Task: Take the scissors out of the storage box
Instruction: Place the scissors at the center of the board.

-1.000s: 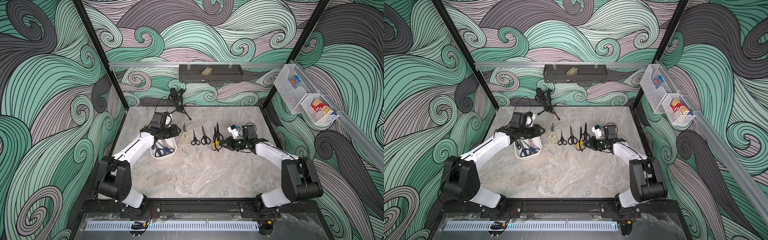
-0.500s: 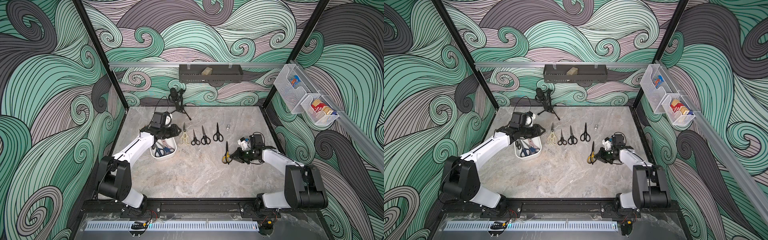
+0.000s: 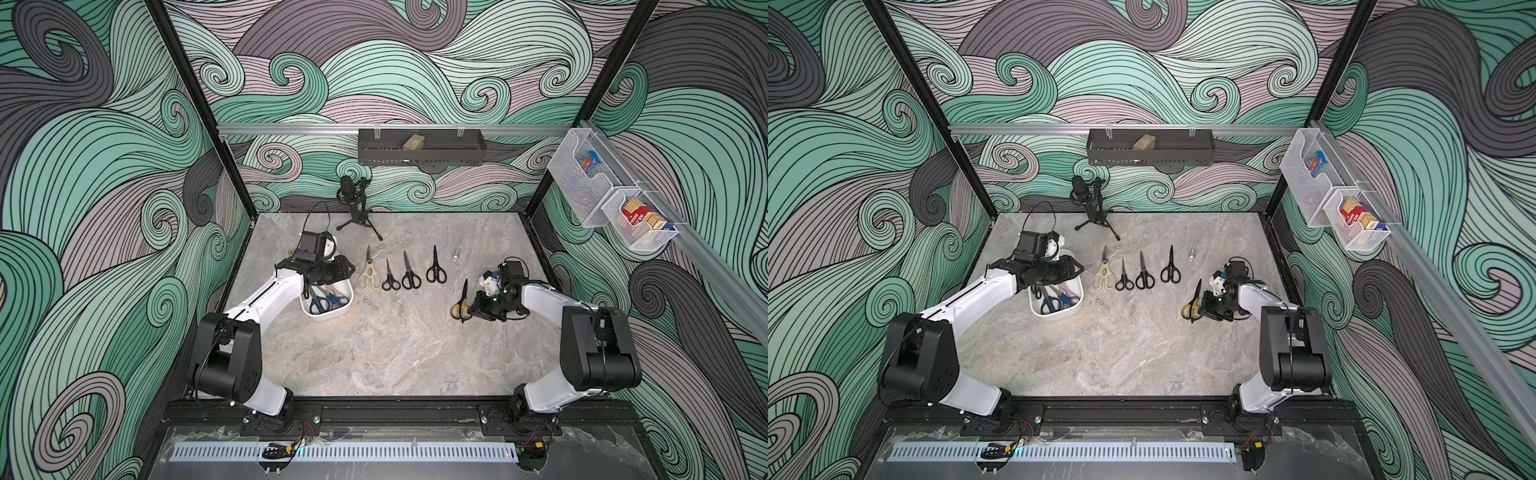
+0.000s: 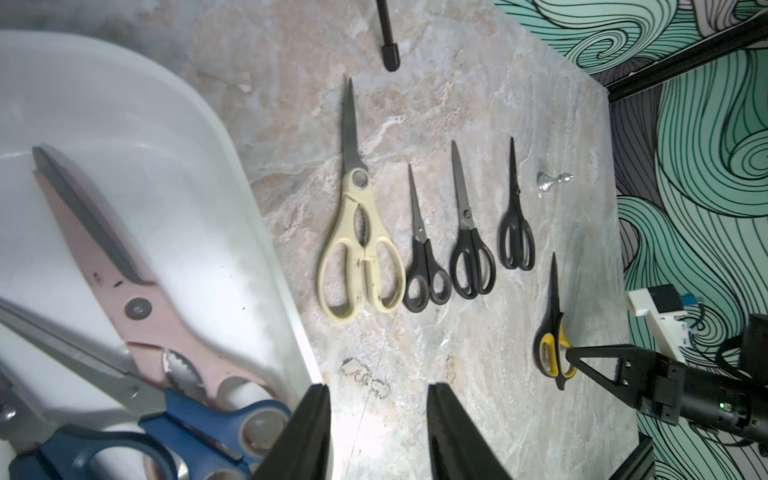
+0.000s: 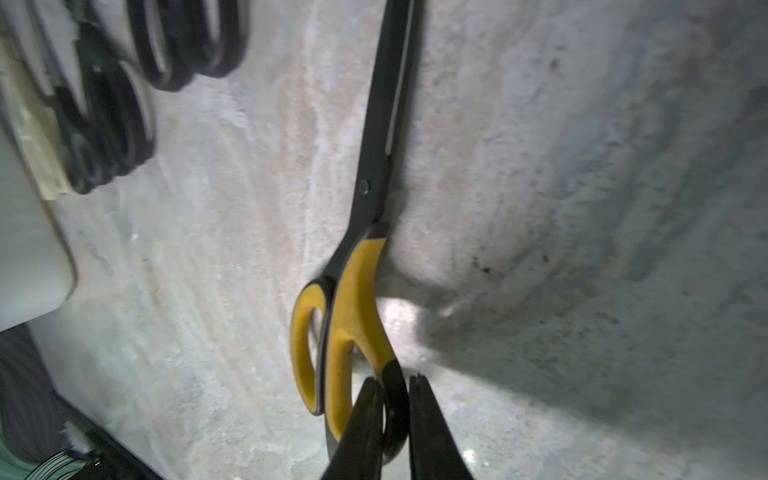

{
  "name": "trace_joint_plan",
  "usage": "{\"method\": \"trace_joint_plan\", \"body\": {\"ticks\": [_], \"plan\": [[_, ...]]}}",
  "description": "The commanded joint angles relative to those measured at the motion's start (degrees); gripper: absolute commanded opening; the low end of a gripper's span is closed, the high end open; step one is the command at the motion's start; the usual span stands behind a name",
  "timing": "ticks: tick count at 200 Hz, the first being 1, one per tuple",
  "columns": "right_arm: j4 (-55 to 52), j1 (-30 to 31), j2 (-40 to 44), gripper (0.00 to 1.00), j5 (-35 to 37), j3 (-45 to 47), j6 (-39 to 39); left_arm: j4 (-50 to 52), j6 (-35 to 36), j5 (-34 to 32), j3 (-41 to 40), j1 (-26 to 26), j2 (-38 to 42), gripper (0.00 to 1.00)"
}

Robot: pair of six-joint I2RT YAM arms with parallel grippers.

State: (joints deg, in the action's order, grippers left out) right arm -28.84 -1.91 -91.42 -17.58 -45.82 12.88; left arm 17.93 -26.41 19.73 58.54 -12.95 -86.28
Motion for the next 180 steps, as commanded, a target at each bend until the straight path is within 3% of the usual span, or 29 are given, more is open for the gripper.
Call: {"method": "trace_joint_plan", "body": {"ticks": [1, 21, 78, 145, 180], "plan": [[-2.8, -0.1, -2.7, 0.20, 5.2, -0.3, -0.5, -0.3, 1.0, -0.4, -0.5, 0.7, 2.3, 0.42], [-2.7, -0.1, -3.4, 0.24, 5.5, -0.7, -0.6, -0.2, 1.3, -0.9, -1.1, 1.0, 2.8, 0.41], [-2.6, -0.1, -2.5, 0.51, 9.0, -5.5, 0.0, 0.9, 1.8, -2.4, -1.7, 2.4, 3.9, 0.42], [0.0, 0.0, -8.6, 0.55, 9.6, -13.1, -0.2, 0.6, 1.2, -4.9, -2.8, 4.6, 4.4, 0.42], [2.7, 0.0, -11.4, 0.55, 7.2, -14.6, 0.2, -0.2, -1.0, -1.2, -3.9, 8.8, 4.4, 0.42]]}}
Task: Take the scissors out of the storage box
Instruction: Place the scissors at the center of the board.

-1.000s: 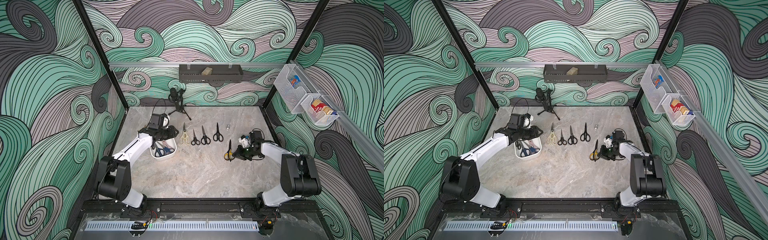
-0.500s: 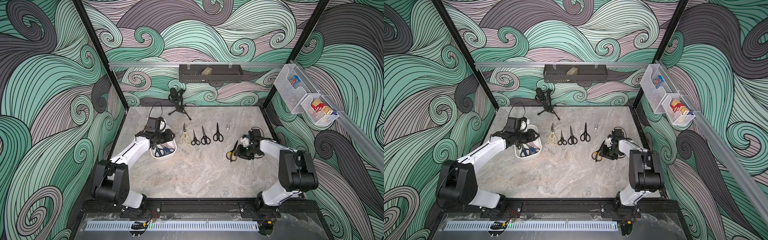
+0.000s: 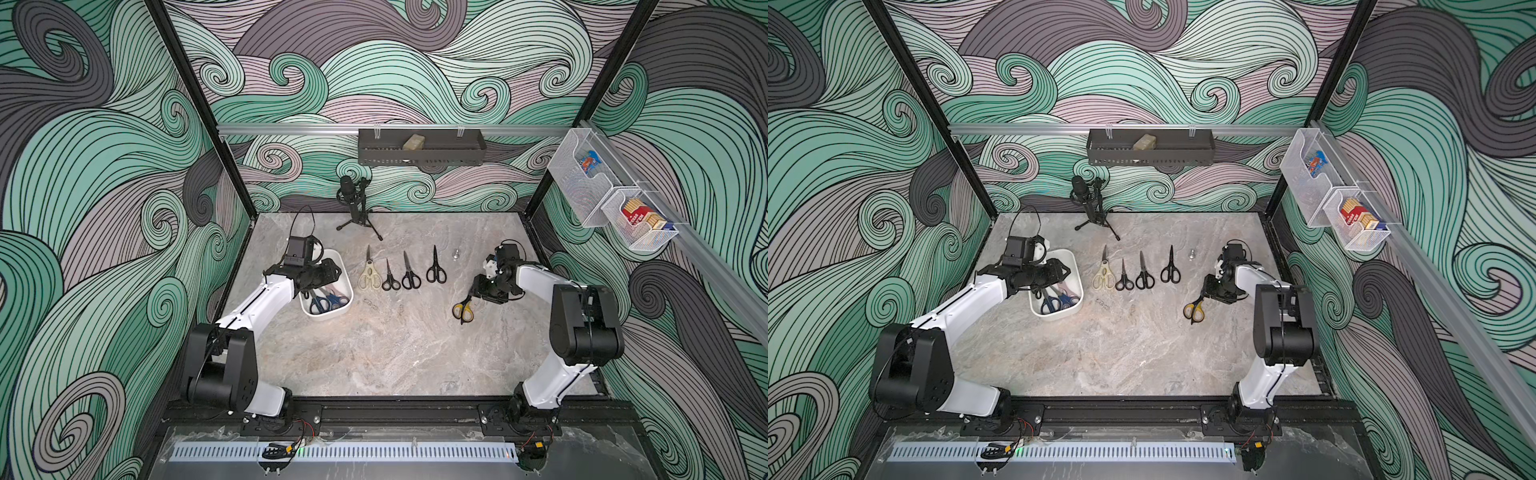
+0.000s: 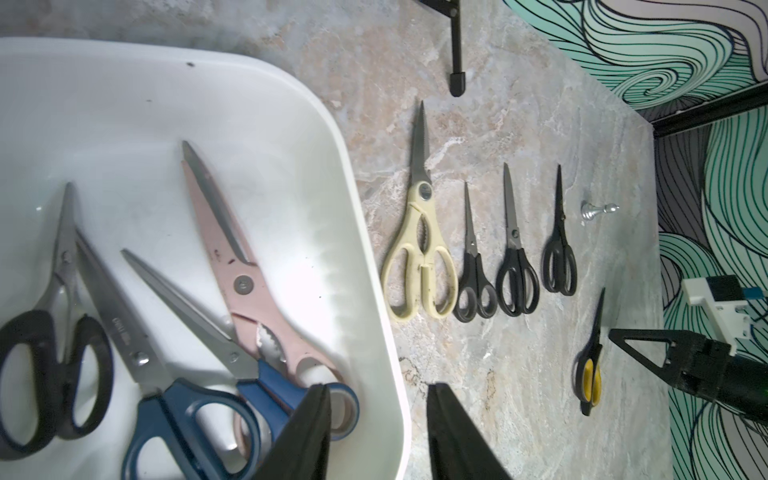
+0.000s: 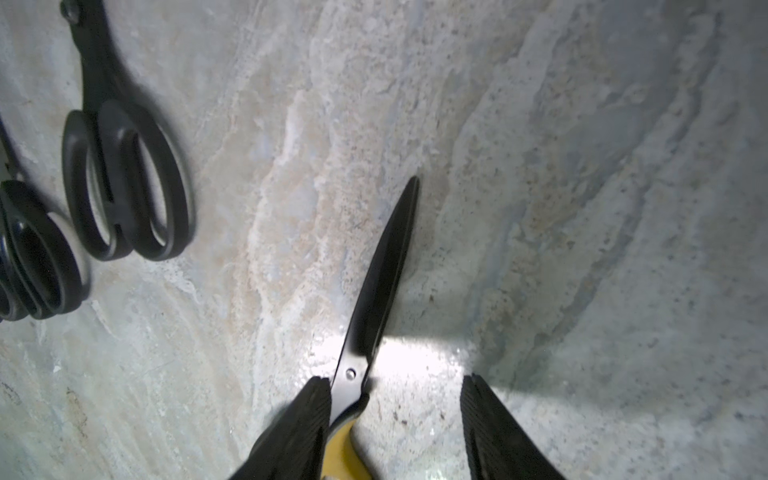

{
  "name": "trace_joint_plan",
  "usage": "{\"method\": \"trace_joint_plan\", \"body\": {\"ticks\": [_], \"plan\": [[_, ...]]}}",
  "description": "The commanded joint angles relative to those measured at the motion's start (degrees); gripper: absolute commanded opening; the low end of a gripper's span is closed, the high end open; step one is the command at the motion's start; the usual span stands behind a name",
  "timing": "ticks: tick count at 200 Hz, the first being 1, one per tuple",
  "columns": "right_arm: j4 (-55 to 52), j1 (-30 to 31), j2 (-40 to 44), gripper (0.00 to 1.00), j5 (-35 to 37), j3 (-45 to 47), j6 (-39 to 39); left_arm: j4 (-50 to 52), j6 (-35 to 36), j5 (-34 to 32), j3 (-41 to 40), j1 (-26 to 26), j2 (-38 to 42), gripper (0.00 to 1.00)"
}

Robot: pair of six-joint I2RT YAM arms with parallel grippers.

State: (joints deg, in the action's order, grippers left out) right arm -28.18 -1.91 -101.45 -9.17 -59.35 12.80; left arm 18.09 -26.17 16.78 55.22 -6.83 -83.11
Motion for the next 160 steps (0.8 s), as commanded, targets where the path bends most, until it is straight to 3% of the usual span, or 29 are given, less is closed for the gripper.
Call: {"method": "trace_joint_plan", "body": {"ticks": [1, 63, 160], "plan": [[2.2, 0.0, -1.4, 0.55, -1.3, -1.0, 0.3, -0.4, -1.4, 1.9, -0.7, 2.8, 1.2, 0.41], [7.5, 0.1, -4.3, 0.56, -9.7, -1.1, 1.0, -1.4, -2.6, 2.6, -3.4, 7.1, 3.4, 0.41], [7.6, 3.8, -6.0, 0.56, -10.8, -2.2, 0.7, 4.4, 1.4, 0.1, -3.0, 8.9, 2.1, 0.42]]}}
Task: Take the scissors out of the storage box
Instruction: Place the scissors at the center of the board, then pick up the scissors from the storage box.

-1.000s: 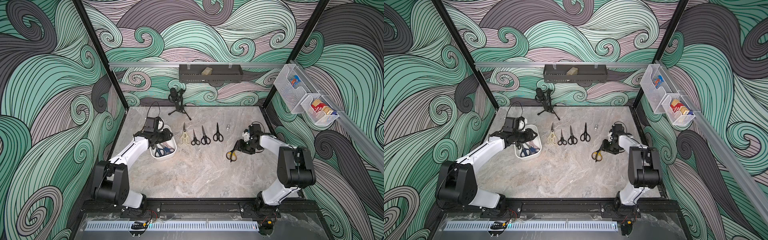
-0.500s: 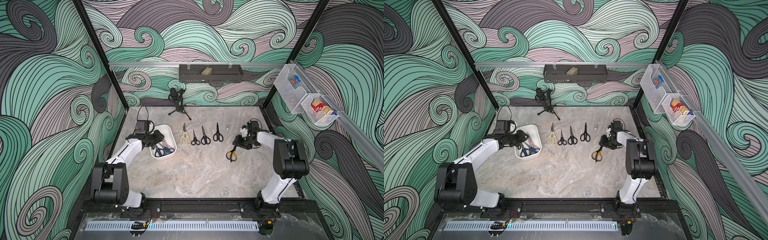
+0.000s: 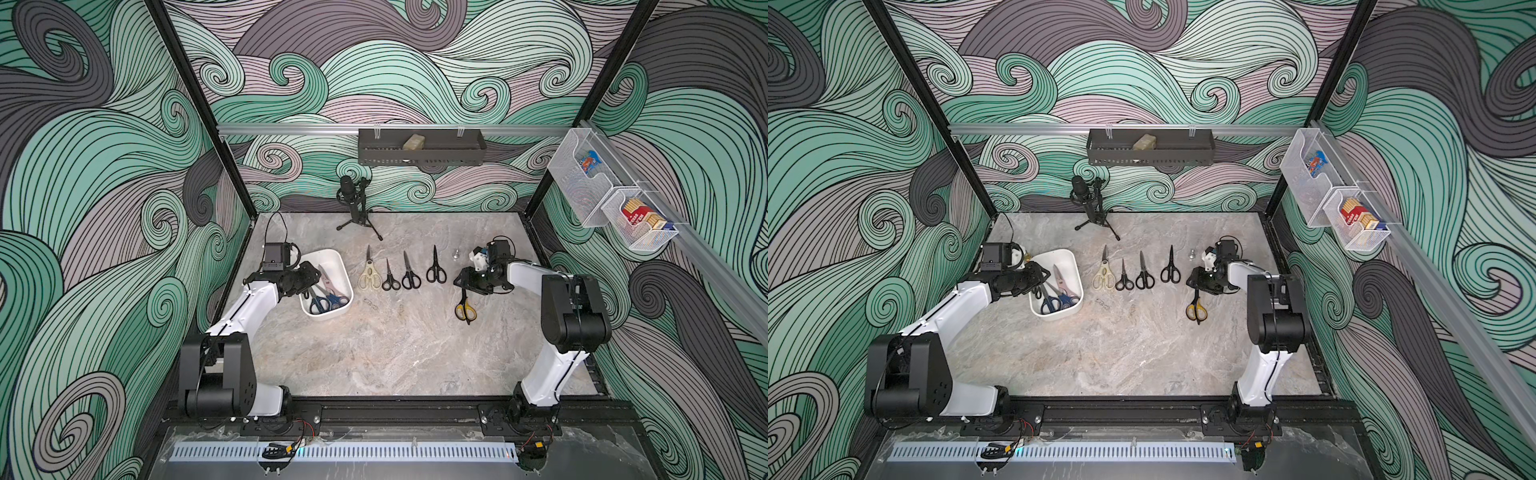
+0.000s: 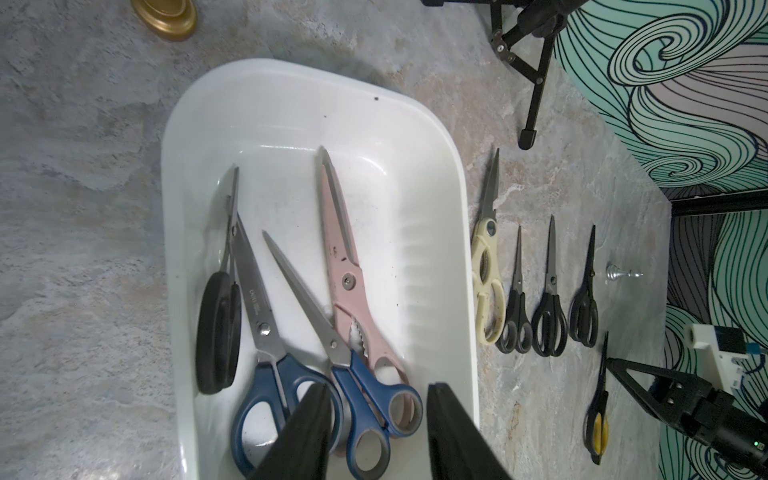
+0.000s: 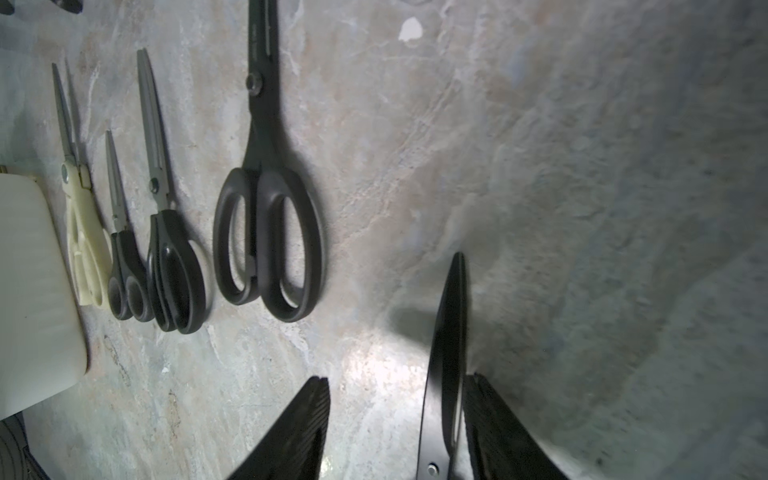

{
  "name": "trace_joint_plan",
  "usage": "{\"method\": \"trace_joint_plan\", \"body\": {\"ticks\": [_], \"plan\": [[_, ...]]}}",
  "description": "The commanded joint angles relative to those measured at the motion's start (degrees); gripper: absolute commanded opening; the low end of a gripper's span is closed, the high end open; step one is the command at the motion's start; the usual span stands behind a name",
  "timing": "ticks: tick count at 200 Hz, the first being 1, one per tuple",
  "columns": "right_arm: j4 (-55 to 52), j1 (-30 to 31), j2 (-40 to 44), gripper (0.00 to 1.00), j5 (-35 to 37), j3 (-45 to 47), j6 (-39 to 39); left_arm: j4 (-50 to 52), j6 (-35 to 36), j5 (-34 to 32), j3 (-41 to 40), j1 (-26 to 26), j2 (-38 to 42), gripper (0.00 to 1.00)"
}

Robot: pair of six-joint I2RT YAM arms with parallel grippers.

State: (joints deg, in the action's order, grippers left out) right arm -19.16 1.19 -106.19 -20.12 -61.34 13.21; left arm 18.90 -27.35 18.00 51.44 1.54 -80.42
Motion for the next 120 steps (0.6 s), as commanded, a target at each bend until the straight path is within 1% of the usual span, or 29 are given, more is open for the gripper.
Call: {"method": "trace_joint_plan", "body": {"ticks": [1, 17, 35, 62, 83, 99, 120], "plan": [[-1.4, 0.7, -1.2, 0.56, 0.3, -0.2, 0.2, 3.6, 2.7, -1.1, 0.8, 0.5, -0.6, 0.41], [-1.5, 0.6, 0.3, 0.56, 2.6, 0.0, 0.6, 4.8, 4.8, 0.6, 1.1, 0.5, -0.7, 0.41], [-1.6, 0.6, 3.1, 0.56, 4.2, 0.2, 1.4, 7.5, 5.8, 0.6, 2.0, 0.1, -0.7, 0.39], [-2.1, 0.7, 7.3, 0.56, 4.1, 0.2, 3.3, 11.4, 6.4, -3.1, 2.6, -1.6, -2.8, 0.35], [-2.1, 1.3, 10.0, 0.56, 3.0, 0.9, 4.5, 13.4, 6.4, -8.3, 2.6, -4.2, -3.7, 0.34], [-2.1, 2.0, 11.9, 0.56, 1.7, 1.8, 5.5, 13.7, 5.9, -11.1, 2.0, -5.1, -4.0, 0.34], [-2.1, 3.2, 13.8, 0.56, 0.8, 2.8, 6.7, 13.6, 5.1, -13.0, 1.6, -5.4, -4.0, 0.35]]}}
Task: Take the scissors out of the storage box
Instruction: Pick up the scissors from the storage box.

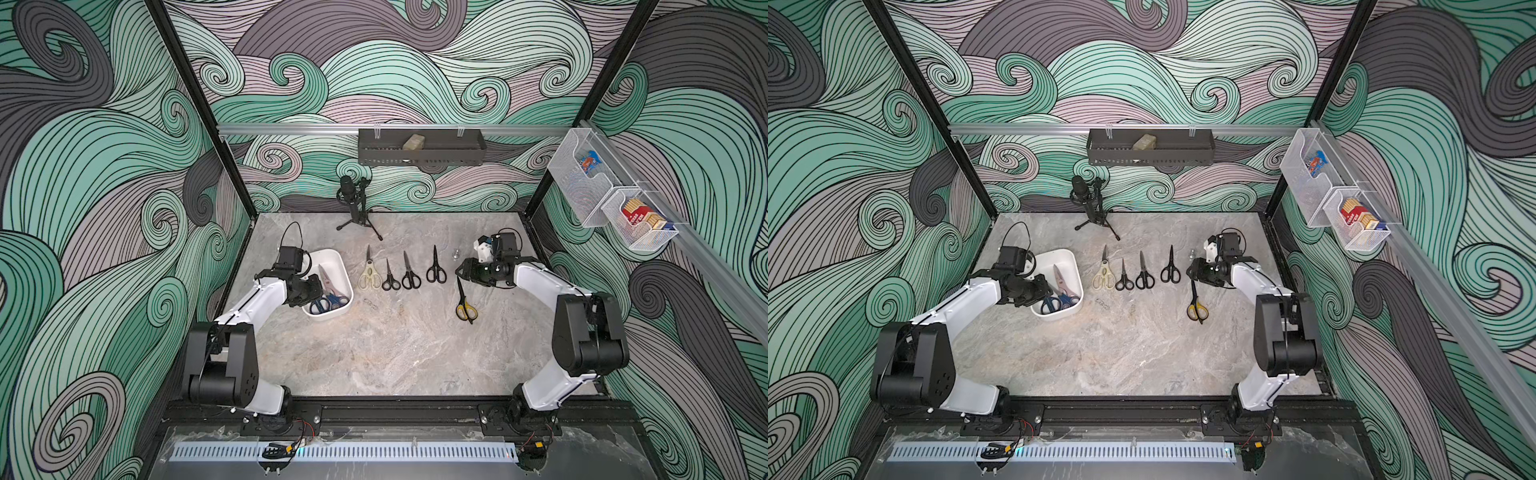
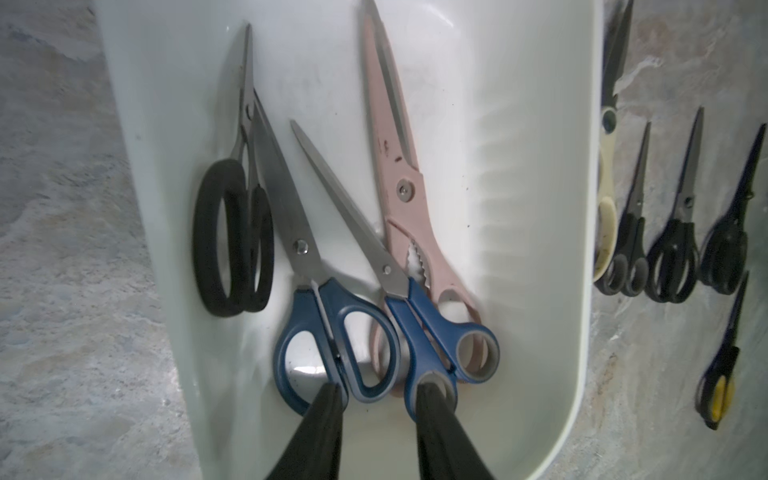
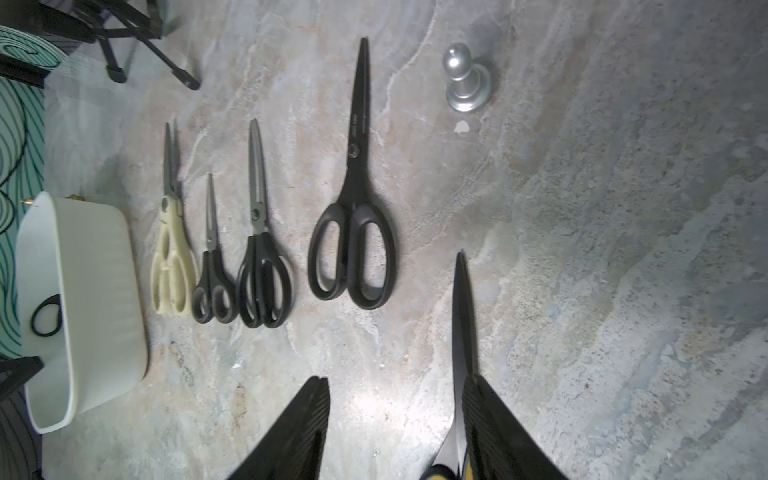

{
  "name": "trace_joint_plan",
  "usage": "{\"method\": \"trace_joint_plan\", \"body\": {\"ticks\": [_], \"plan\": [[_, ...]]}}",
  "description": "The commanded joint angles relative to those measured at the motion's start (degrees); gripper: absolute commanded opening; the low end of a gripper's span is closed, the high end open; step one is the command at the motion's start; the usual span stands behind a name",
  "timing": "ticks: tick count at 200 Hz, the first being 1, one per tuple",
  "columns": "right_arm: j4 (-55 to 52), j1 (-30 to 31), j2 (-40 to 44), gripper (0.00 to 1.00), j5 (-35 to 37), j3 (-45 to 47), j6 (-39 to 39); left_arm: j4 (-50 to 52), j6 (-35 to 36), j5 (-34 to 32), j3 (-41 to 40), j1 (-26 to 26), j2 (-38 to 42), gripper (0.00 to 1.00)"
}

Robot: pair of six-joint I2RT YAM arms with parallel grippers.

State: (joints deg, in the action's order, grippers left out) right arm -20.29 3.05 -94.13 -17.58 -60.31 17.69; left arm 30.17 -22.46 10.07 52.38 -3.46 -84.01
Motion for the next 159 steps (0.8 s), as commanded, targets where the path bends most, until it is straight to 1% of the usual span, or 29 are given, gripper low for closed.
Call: {"method": "trace_joint_plan", "body": {"ticks": [1, 46, 101, 130, 159], "plan": [[-1.0, 1.4, 1.9, 0.56, -1.8, 1.8, 2.2, 2.3, 0.2, -5.2, 0.6, -0.4, -0.5, 0.35], [-1.0, 3.9, 1.7, 0.56, -2.7, 1.9, 2.9, 1.6, -0.6, -5.1, 0.7, -1.7, -3.8, 0.38], [-1.0, 4.2, 0.5, 0.56, -2.9, 0.6, 3.0, -3.8, -1.8, -1.0, -1.3, -2.5, -8.6, 0.38], [-1.1, 4.2, -0.1, 0.56, -3.1, 0.5, 2.8, -6.2, -1.9, 1.0, 1.1, -2.8, -12.3, 0.38], [-1.1, 4.2, -1.2, 0.56, -3.3, 0.3, 2.5, -6.4, -1.4, -0.3, 4.3, -3.6, -14.5, 0.37]]}}
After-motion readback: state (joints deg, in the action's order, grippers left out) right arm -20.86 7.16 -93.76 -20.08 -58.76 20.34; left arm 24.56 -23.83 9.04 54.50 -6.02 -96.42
